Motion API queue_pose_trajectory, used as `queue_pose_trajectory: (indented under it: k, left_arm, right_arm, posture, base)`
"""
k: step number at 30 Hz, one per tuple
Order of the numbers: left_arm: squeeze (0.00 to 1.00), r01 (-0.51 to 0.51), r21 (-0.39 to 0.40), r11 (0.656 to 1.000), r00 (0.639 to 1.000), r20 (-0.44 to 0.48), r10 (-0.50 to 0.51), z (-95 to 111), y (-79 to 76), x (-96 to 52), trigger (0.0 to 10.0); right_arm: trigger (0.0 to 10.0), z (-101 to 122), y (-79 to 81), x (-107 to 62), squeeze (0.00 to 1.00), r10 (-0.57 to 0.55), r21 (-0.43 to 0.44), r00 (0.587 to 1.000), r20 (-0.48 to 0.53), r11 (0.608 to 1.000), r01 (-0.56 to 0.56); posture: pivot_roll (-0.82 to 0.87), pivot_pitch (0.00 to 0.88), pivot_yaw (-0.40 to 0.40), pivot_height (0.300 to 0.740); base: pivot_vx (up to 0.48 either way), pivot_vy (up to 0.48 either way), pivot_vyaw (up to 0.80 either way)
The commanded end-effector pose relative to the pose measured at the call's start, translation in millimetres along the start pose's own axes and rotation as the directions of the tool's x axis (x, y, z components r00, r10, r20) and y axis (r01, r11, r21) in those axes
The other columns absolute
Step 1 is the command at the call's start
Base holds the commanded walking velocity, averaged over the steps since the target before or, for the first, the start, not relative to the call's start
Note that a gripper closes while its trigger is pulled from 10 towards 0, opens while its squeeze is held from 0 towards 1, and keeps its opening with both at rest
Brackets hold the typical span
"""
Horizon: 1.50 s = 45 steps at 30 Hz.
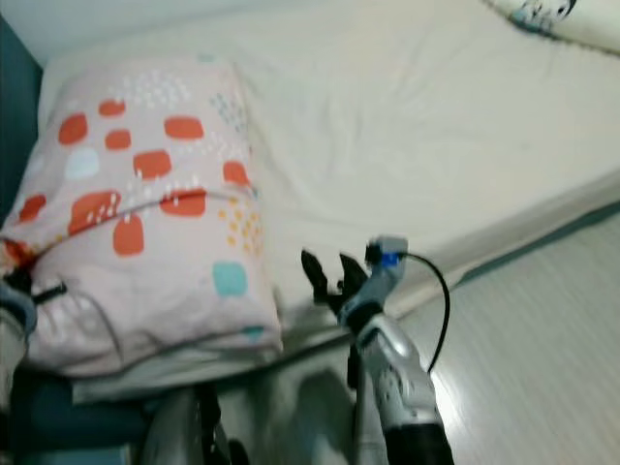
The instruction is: Clean up the room
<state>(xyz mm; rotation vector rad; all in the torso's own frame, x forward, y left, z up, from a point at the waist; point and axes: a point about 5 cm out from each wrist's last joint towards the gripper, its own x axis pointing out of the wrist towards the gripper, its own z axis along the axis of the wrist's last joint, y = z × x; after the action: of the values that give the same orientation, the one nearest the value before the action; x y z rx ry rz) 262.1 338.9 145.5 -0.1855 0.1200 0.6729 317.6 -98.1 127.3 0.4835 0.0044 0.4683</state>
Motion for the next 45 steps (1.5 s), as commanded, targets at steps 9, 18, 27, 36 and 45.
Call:
queue_pose_trajectory:
  k: [9, 18, 27, 36, 45]
  left_arm:
    - [0.0, -0.222, 0.029, 0.975, 0.905, -0.365, 0.217, -80.8, 70.5, -77.5, 0.0]
    - [0.0, -0.108, -0.051, 0.993, 0.889, -0.452, 0.074, -99.7, 34.5, -84.7, 0.0]
    - [0.0, 0.303, -0.249, 0.92, 0.899, -0.246, -0.363, -62.7, -56.1, -66.5, 10.0]
    - [1.0, 0.404, -0.14, 0.904, 0.889, -0.17, -0.424, -49.6, -73.3, -54.4, 10.0]
    - [1.0, 0.163, 0.221, 0.962, 0.983, -0.115, -0.14, -44.4, -26.3, -33.1, 10.0]
  right_arm:
    - [10.0, -10.7, 2.3, 3.7, 0.0, 0.024, -0.001, 0.999, -0.033, 1.0, -0.024]
    - [10.0, -10.6, 1.2, 4.4, 0.0, 0.026, -0.003, 0.999, -0.03, 1.0, -0.026]
    - [10.0, -10.4, -2.1, 3.3, 0.0, 0.016, -0.015, 0.999, -0.028, 1.0, -0.017]
    - [10.0, -4.9, -8.3, 0.8, 0.0, 0.0, -0.034, 1.0, -0.017, 0.999, -0.001]
    - [10.0, -4.7, -6.3, 3.7, 0.0, 0.016, -0.038, 1.0, -0.025, 0.999, -0.017]
  posture:
    - [0.06, 0.242, 0.062, 0.582]
    - [0.04, 0.227, 0.069, 0.582]
    - [0.02, 0.217, 0.065, 0.582]
    - [-0.01, 0.207, 0.059, 0.582]
    - [-0.01, 0.197, 0.045, 0.582]
  base:
    - [0.0, 0.0, 0.0]
    - [0.0, 0.0, 0.0]
    - [0.0, 0.0, 0.0]
    - [0.0, 0.0, 0.0]
    - [0.0, 0.0, 0.0]
